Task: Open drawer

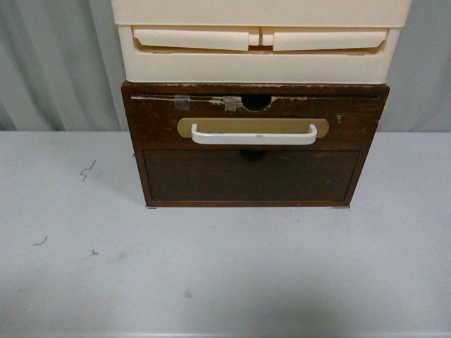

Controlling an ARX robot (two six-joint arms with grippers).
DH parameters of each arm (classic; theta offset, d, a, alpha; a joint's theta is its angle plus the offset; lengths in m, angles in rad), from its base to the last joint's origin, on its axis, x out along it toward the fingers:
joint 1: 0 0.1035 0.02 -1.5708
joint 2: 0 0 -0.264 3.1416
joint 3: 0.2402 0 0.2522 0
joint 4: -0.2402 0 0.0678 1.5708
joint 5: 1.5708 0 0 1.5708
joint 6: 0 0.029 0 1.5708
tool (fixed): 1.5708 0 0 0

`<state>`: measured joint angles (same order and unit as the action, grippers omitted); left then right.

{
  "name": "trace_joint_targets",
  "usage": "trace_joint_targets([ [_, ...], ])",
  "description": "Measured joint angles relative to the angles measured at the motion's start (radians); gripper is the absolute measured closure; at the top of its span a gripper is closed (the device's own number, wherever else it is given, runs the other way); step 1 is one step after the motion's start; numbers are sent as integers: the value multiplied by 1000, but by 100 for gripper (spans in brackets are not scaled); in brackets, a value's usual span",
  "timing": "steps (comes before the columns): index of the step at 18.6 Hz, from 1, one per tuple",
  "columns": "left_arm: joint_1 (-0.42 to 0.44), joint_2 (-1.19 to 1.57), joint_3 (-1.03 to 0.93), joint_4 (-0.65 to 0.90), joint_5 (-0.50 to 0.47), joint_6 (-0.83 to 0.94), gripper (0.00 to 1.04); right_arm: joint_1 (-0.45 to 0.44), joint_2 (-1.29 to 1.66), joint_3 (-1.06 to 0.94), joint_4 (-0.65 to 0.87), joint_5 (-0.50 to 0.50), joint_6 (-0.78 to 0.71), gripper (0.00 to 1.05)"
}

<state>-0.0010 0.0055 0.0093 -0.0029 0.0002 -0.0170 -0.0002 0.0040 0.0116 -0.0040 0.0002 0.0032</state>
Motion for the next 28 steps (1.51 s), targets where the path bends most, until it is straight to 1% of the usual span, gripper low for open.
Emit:
trace_joint_targets([
  [28, 0, 0, 0, 0, 0, 0, 7, 0, 0, 0, 0, 0, 0, 6],
])
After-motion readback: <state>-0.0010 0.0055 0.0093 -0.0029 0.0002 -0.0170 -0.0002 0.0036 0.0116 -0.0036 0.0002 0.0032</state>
